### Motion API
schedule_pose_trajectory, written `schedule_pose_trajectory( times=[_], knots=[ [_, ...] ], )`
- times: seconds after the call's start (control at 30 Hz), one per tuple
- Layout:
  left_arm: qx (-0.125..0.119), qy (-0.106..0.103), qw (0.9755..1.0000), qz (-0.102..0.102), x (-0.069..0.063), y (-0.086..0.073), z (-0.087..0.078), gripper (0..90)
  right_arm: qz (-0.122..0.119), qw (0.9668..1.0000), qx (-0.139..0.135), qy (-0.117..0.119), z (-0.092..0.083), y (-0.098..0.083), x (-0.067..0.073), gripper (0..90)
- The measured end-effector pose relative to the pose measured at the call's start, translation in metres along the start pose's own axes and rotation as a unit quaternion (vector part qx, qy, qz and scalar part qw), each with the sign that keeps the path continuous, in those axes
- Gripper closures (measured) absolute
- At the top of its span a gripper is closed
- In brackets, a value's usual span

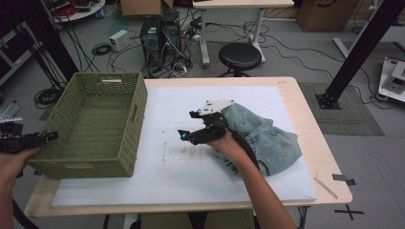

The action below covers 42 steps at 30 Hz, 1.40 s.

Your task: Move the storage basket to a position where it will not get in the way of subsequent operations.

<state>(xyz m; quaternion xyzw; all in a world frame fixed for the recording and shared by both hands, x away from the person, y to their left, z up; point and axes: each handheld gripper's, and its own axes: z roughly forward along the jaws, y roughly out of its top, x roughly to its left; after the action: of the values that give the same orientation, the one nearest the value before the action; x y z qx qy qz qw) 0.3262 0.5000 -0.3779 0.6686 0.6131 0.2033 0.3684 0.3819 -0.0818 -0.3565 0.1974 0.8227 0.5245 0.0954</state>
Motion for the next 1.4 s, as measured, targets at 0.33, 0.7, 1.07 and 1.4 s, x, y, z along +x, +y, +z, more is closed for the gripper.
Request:
schedule_pose_trajectory(
  times=[0.33, 0.7, 1.07, 1.4],
  knots=[
    [-0.004, 0.02, 0.9997, -0.012, -0.001, 0.0, -0.002, 67.1, 0.014, 0.9997, -0.009, -0.015, -0.017, -0.009, -0.009, 18.2],
    [-0.011, 0.027, 0.9995, -0.015, -0.002, -0.002, -0.005, 69.8, 0.018, 0.9996, -0.008, -0.018, -0.018, -0.012, -0.011, 18.2],
    [-0.013, 0.032, 0.9991, -0.024, 0.008, -0.006, -0.012, 68.2, 0.016, 0.9997, -0.01, -0.019, -0.018, -0.012, -0.011, 18.2],
    [-0.013, 0.036, 0.999, -0.024, 0.016, -0.008, -0.016, 67.8, 0.016, 0.9997, -0.005, -0.017, -0.016, -0.012, -0.01, 18.2]
  ],
)
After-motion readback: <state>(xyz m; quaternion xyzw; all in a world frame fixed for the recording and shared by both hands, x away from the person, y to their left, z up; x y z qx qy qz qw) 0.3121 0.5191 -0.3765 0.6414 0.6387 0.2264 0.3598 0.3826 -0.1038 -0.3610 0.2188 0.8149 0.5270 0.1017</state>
